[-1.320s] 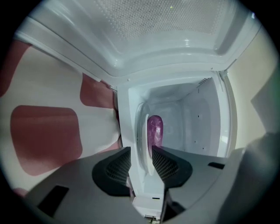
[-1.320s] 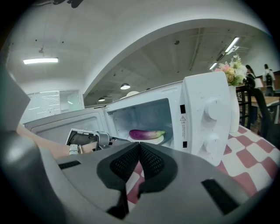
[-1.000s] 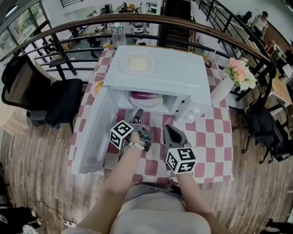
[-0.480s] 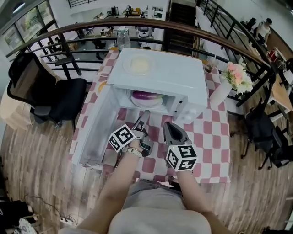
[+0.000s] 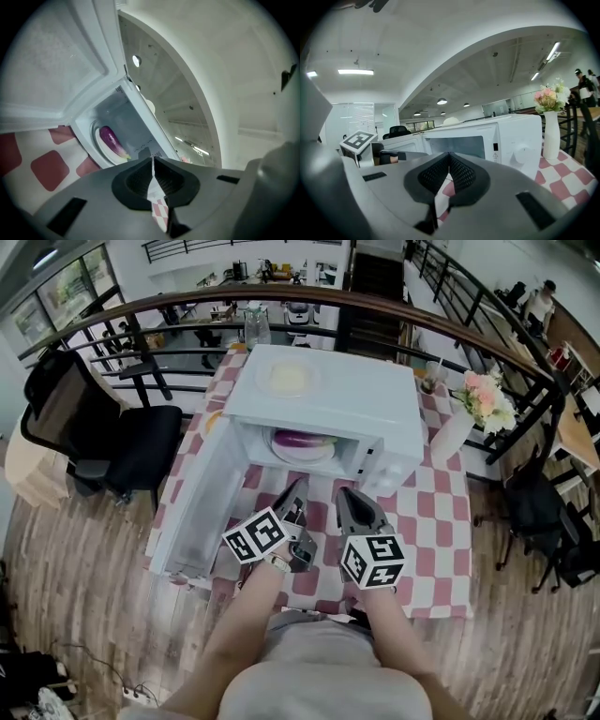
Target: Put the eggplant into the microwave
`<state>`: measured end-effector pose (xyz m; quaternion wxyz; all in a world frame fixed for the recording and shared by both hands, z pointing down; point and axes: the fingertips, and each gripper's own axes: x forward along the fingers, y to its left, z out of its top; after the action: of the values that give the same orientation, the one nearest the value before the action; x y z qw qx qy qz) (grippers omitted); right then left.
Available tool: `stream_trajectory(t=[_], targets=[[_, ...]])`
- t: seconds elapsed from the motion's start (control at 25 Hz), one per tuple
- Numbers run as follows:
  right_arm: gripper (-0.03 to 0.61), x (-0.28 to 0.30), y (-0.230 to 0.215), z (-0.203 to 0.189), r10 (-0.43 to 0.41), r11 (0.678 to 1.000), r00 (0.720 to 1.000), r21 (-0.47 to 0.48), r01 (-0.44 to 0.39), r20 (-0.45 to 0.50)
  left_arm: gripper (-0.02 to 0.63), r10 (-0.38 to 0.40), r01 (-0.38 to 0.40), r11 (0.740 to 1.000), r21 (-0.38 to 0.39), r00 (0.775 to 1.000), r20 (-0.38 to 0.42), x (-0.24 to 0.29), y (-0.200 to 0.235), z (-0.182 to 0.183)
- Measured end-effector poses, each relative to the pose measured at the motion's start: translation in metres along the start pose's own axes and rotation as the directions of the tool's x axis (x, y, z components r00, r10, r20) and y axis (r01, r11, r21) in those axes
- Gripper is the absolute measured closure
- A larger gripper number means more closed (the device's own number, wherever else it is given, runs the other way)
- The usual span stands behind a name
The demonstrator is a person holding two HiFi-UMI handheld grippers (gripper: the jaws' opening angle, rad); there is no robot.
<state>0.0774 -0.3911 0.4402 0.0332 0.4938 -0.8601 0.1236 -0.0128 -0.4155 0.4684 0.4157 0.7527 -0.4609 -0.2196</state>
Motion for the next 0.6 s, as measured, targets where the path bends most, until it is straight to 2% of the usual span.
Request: stream_trajectory(t=[0.08, 0.16, 0.24, 0.32, 0.6], targets=[[0.554, 0.001, -0.001, 0.002, -0.001, 1.000, 1.000, -0.001, 0.001, 0.006, 0.609, -0.001, 0.001, 0.997, 0.081, 1.000, 0.000, -0.001, -0.009, 0.003], [0.554, 0.001, -0.001, 0.003, 0.000, 1.000, 1.000, -0.006, 0.000, 0.011, 0.611, -0.009, 0.010, 0.983, 0.185, 1.000, -0.005, -0.002, -0.019, 0.007], [0.554, 0.001, -0.001, 0.004, -0.001, 1.000, 1.000, -0.012, 0.001, 0.015, 0.611, -0.015, 0.018, 0.949, 0.315, 1.000, -0.010, -0.001, -0.030, 0.010], [0.554, 0.001, -0.001, 0.005, 0.000, 1.000, 1.000, -0.015, 0.000, 0.021, 0.611, -0.023, 0.028, 0.902, 0.432, 1.000, -0.016, -0.001, -0.041, 0.010], [0.554, -0.001, 0.006, 0.013, 0.011, 1.000, 0.998, -0.020, -0.010, 0.058, 0.612, -0.061, 0.068, 0.790, 0.609, 0.998, -0.031, -0.004, -0.067, 0.004]])
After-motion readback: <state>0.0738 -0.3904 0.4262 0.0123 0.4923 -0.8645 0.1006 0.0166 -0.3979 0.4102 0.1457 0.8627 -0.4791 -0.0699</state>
